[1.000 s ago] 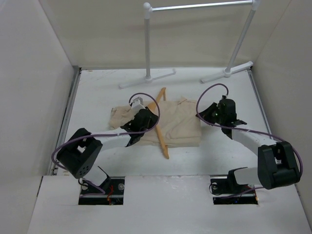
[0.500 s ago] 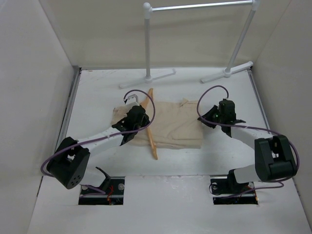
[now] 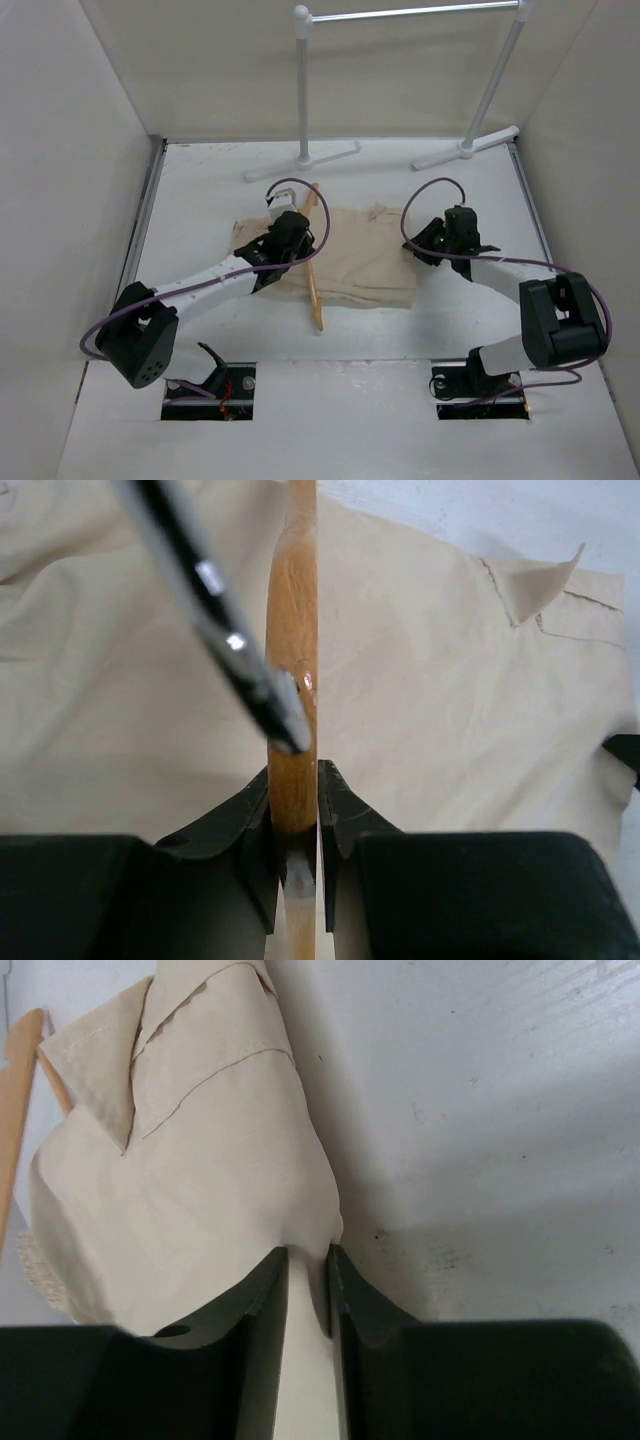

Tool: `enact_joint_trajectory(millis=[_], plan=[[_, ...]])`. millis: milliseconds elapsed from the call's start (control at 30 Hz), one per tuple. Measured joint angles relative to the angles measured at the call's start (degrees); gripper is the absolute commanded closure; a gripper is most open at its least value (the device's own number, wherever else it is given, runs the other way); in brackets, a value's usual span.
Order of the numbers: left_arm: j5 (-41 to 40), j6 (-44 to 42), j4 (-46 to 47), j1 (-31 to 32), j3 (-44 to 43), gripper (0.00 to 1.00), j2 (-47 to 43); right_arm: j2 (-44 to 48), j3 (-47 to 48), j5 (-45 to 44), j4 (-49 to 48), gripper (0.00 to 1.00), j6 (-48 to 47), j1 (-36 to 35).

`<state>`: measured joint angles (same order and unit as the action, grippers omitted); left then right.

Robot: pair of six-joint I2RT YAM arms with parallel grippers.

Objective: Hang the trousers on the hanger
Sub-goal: Place the trousers on the hanger, then place the hanger at the clothesline.

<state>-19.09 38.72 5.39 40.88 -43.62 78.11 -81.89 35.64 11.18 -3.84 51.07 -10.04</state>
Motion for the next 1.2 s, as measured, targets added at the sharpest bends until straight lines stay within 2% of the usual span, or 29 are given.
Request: enact_joint_trajectory(millis=[100, 233, 367, 500, 700, 833, 933, 1033, 1200], plan=[[-1.4, -1.7, -4.7, 1.7, -4.5, 1.00, -1.1, 1.0, 0.0, -1.0, 1.9, 0.37, 0.0, -1.2], [-3.5, -5.1, -9.5, 5.9, -12.4, 1.00, -3.8, 8.5, 0.2, -2.1, 7.3, 0.23, -0.7, -2.7], [-4.9, -8.3, -11.7, 9.7, -20.5, 1.00, -5.1, 20.2, 3.3, -3.5, 13.7, 0.21, -2.2, -3.2], [-5.1, -10.6, -16.4, 10.8, -28.4, 1.00, -4.9, 30.4, 10.2, -4.6, 20.6, 0.18, -4.5, -4.3], [-4.4, -12.7, -25.9, 10.8, -45.6, 1.00, -0.6, 38.2, 24.9, -4.7, 28.6, 0.18, -8.4, -13.2], [-2.0, -13.0, -30.3, 10.8, -56.5, 1.00, 3.6, 37.7, 31.9, -4.8, 28.1, 0.18, -10.0, -25.0], [-0.8, -13.2, -32.2, 10.8, -61.5, 1.00, 6.1, 34.2, 33.9, -4.8, 25.5, 0.18, -10.9, -32.3], [-0.3, -13.2, -33.2, 11.0, -63.9, 1.00, 7.7, 28.7, 35.3, -4.8, 22.9, 0.17, -11.5, -36.1], [0.1, -13.6, -34.4, 12.3, -64.7, 1.00, 9.3, 19.8, 36.0, -4.8, 19.6, 0.17, -12.1, -37.3]])
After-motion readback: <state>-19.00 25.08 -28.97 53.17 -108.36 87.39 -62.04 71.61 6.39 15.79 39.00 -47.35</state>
